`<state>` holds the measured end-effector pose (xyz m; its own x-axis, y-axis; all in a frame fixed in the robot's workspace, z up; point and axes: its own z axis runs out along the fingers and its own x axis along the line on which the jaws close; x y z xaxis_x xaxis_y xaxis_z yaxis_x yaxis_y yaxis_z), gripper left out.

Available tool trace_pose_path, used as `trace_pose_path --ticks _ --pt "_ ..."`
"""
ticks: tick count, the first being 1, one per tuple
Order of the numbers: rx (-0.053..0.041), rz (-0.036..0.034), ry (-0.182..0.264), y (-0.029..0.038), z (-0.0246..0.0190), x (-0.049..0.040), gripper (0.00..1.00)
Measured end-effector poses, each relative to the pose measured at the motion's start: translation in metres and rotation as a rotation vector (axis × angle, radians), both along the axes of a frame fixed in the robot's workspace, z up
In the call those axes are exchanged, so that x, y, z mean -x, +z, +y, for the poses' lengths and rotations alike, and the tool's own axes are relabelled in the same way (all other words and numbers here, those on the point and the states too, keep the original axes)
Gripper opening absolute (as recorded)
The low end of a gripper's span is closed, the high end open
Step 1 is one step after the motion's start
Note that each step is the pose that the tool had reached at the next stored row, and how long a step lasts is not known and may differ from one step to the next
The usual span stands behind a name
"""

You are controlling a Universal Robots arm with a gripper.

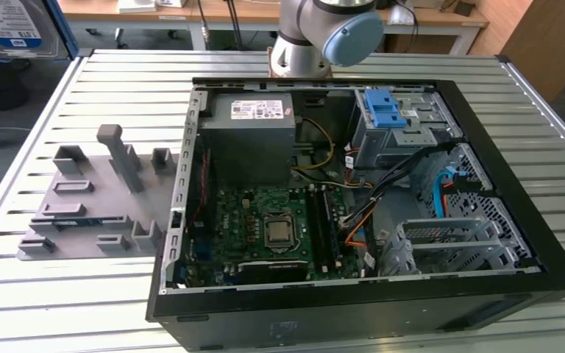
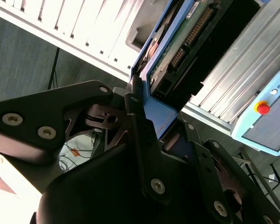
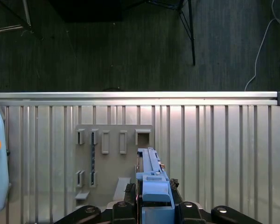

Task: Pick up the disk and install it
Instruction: 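Pick up the disk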

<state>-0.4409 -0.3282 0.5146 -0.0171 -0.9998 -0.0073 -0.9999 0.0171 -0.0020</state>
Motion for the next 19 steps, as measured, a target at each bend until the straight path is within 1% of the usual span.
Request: trace_pose_path --ticks 19 --pt "0.0001 -0.0004 0.000 0.0043 0.0000 0.0001 0.37"
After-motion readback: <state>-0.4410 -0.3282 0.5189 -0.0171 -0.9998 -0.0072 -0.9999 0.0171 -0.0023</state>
